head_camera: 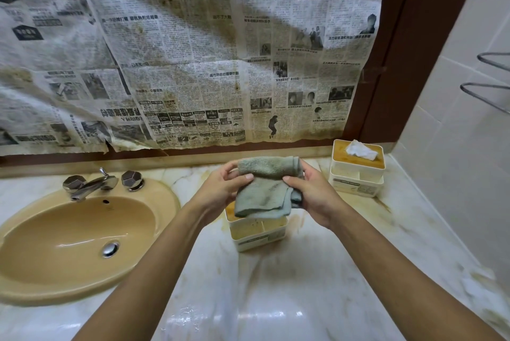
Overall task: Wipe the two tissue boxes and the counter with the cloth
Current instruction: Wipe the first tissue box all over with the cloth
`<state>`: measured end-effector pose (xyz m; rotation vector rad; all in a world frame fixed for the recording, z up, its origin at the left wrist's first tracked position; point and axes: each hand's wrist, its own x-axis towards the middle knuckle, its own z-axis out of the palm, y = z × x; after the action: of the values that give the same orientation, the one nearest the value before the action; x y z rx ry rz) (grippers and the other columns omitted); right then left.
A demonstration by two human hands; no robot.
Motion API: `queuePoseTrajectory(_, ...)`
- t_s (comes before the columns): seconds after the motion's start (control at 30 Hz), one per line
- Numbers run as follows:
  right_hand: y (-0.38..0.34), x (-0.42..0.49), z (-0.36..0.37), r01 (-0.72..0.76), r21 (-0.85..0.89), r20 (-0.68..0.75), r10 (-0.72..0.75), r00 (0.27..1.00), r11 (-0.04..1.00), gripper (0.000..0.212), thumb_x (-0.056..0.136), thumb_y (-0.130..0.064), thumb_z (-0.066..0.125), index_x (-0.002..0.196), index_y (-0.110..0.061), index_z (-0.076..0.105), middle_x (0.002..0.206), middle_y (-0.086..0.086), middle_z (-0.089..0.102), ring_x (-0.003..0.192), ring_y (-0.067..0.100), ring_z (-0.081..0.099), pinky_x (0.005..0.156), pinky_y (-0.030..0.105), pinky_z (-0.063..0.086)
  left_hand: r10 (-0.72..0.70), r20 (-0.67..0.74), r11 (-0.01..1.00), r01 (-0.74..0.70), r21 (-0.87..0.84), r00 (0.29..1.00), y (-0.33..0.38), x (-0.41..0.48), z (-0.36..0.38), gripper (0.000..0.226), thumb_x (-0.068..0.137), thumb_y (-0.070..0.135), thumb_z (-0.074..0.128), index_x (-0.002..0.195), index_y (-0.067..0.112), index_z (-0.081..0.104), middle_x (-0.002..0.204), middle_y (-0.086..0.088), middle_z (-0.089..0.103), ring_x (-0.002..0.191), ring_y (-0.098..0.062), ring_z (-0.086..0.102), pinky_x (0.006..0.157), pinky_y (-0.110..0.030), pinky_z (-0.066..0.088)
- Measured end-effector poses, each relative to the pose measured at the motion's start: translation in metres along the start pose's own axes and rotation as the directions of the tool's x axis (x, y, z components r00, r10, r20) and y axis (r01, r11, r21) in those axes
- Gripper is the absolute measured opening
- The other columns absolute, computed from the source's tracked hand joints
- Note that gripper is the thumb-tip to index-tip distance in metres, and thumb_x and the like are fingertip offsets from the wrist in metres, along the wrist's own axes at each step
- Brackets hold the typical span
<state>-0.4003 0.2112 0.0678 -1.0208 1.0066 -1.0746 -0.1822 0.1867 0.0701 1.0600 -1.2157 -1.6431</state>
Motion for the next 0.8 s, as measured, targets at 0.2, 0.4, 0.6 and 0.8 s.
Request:
queuePoseTrajectory(0.2, 0.006, -0.001, -0.006, -0.083, -0.010, 0.082, 0.084, 0.993, 0.997, 0.040, 0.088, 0.007, 0.065, 0.123, -0.012, 0.062, 0.120, 0.028, 0.066, 0.100, 0.036, 0.061, 0.090, 0.049, 0.043, -0.160, 0.059, 0.987, 0.160, -0.001, 0.985, -0.010, -0.001, -0.009, 0.033, 0.089, 0.007, 0.067, 0.121, 0.009, 0.065, 0.111, -0.010, 0.072, 0.093, -0.022, 0.072, 0.071, -0.032, 0.060)
queuePoseTrajectory(0.4, -0.008, 0.003, -0.019, -0.009, -0.014, 0.067, 0.010, 0.998, 1.000, 0.047, 0.091, 0.016, 0.048, 0.077, -0.017, 0.077, 0.098, 0.008, 0.074, 0.087, 0.018, 0.069, 0.077, 0.029, 0.054, 0.055, 0.090, 0.997, -0.050, -0.059, 0.994, 0.001, -0.003, -0.015, 0.013, 0.083, 0.006, 0.066, 0.083, 0.018, 0.073, 0.111, -0.005, 0.073, 0.089, -0.014, 0.070, 0.068, -0.026, 0.057)
queuePoseTrajectory(0.6, -0.011, -0.001, -0.027, -0.083, -0.032, 0.199, 0.088, 0.976, 0.996, 0.043, 0.096, 0.007, 0.038, 0.080, -0.021, 0.067, 0.091, 0.007, 0.068, 0.083, 0.024, 0.064, 0.066, 0.035, 0.057, 0.001, 0.222, 0.999, -0.009, 0.035, 0.975, 0.002, -0.006, -0.025, 0.031, 0.095, 0.002, 0.049, 0.078, 0.015, 0.072, 0.088, -0.003, 0.071, 0.081, -0.017, 0.067, 0.071, -0.031, 0.058)
queuePoseTrajectory(0.8, -0.008, -0.002, -0.027, -0.230, 0.099, 0.168, 0.212, 0.963, 0.968, 0.032, 0.098, -0.028, 0.042, 0.093, -0.008, 0.066, 0.098, 0.017, 0.059, 0.085, 0.031, 0.058, 0.072, 0.042, 0.052, -0.030, 0.156, 0.998, 0.022, 0.051, 0.987, -0.007, -0.002, -0.024, 0.011, 0.083, 0.022, 0.065, 0.081, 0.013, 0.071, 0.088, -0.001, 0.066, 0.078, -0.015, 0.066, 0.068, -0.028, 0.057)
